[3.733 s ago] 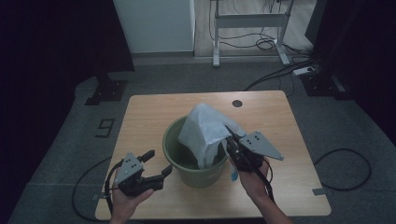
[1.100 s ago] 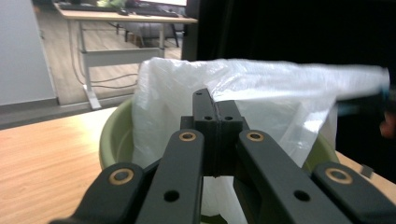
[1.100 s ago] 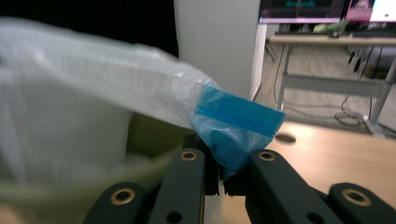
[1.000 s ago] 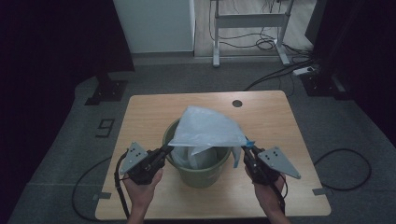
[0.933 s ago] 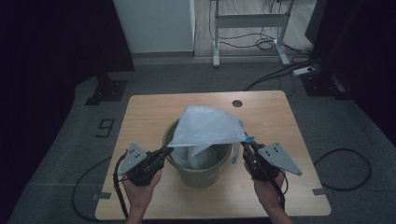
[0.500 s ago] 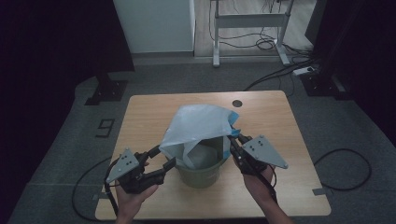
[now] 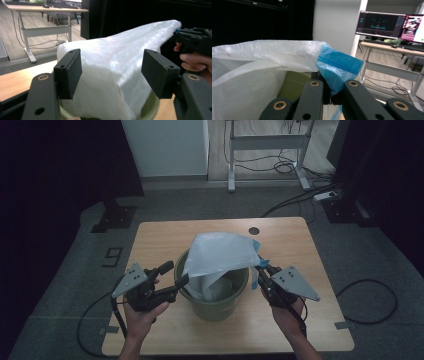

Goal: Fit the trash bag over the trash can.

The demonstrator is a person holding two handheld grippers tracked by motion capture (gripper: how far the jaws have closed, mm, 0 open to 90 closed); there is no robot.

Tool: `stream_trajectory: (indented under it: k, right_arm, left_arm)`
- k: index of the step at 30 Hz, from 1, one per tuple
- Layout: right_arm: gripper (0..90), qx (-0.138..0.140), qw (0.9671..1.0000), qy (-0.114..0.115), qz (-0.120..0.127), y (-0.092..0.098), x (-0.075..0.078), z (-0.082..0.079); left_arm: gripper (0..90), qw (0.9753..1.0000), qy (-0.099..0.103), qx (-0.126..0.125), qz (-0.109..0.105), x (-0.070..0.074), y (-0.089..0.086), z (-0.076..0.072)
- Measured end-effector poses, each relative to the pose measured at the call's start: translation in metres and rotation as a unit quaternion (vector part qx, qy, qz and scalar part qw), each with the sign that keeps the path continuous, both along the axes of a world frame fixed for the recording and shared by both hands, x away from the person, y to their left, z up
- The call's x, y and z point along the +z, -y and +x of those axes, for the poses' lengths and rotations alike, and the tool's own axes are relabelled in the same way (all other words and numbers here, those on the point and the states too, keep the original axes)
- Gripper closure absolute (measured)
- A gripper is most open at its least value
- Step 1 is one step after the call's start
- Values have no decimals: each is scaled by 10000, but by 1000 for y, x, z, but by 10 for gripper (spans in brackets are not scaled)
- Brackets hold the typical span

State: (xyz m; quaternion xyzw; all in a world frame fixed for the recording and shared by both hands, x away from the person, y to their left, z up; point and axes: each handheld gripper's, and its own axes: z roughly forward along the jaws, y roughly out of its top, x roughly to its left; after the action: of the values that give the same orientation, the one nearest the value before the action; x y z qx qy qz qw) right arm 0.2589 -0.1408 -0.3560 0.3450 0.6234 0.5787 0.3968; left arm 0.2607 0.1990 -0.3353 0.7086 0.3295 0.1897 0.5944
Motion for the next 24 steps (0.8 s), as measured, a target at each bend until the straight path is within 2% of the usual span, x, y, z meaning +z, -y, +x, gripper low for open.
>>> stream_trajectory:
  k: [2,4,7,15,17,18,24]
  right_arm:
    - [879,51,10000,23,-44,0,-2,-1]
    - [879,51,10000,35,-63,0,-3,-1]
    - [878,64,10000,14,-18,0,-5,-1]
    - [878,289,9995,125,-69,-12,-8,-7]
    - [878,363,9992,178,-81,-15,-8,-9]
    - [878,406,9989,188,-99,-17,-9,-9]
    - [878,525,9983,151,-191,-26,-12,-9]
  left_arm:
    - [337,9999,-142,21,-75,2,0,12]
    - [337,9998,-171,37,-78,2,0,14]
    - [332,9995,-305,38,98,-3,7,21]
    - [297,9987,-489,122,122,-21,15,19]
    - [288,9985,-523,96,99,-23,16,19]
    - [284,9984,-554,1,90,-25,17,18]
    - [290,9986,-484,-168,133,-22,20,13]
